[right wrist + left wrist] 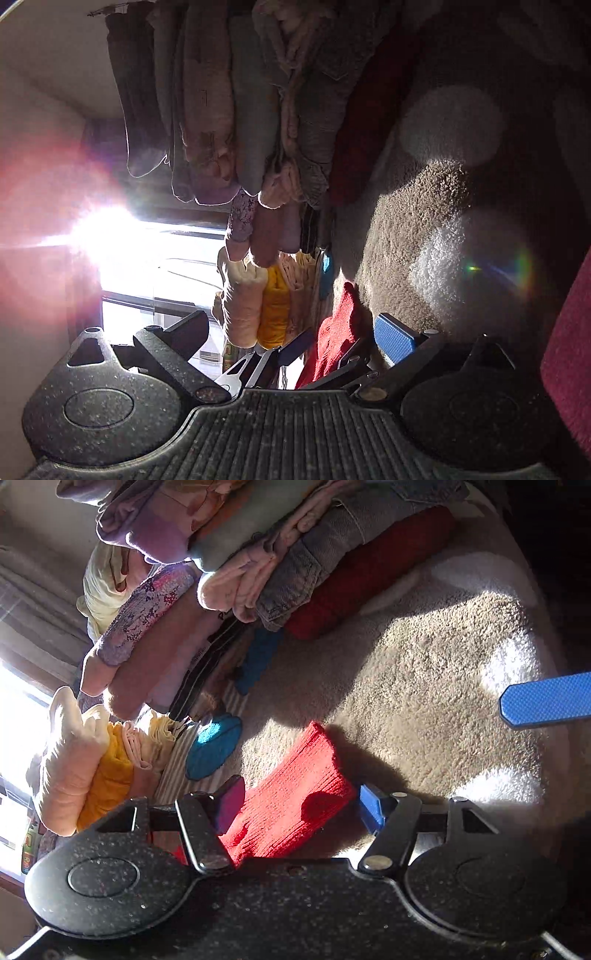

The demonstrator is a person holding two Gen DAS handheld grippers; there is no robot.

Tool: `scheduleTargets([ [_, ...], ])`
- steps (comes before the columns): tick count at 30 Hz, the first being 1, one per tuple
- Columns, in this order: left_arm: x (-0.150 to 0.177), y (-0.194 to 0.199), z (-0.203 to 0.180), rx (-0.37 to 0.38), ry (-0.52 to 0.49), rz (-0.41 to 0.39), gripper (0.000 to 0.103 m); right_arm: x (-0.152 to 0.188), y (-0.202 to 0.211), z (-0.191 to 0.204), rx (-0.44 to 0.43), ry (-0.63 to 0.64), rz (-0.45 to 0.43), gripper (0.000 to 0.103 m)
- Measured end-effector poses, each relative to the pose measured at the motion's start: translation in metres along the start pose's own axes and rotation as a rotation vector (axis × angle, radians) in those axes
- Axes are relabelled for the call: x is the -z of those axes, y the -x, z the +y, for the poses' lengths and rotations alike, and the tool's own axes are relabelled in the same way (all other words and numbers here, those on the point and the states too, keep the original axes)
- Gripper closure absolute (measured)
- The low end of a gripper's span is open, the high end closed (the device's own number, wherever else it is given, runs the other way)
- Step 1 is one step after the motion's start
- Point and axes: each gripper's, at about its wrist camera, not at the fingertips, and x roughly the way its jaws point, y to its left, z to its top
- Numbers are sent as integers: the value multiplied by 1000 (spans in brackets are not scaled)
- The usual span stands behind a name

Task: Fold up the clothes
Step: 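Move the left gripper to a red sleeve cuff and close on it, then carry the sleeve across the sweater body with the left gripper and release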

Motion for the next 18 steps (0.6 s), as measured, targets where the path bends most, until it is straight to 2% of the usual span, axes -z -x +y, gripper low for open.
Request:
scheduleTargets([
  [1, -2, -4, 0, -25, 7, 25, 60, -1, 2, 0, -6, -5, -6, 8],
  [2, -3, -9, 1, -44, 19, 53, 83, -1, 2, 0, -10, -7, -10, 7],
  [3, -3, -12, 4, -40, 52, 74, 92, -1, 3, 0, -12, -7, -14, 7],
  [7, 8, 9, 46, -39, 273, 51, 93, -1, 3, 3, 13, 28, -4, 7],
  [12, 58, 61, 138, 7, 692, -23, 93, 11, -6, 15, 38, 130, 71, 7],
  [16, 130, 100, 209, 62, 1068, -83, 94, 46, -33, 40, 38, 330, 224, 11],
  [18, 166, 115, 230, 70, 1213, -91, 94, 74, -49, 55, 37, 462, 327, 21],
])
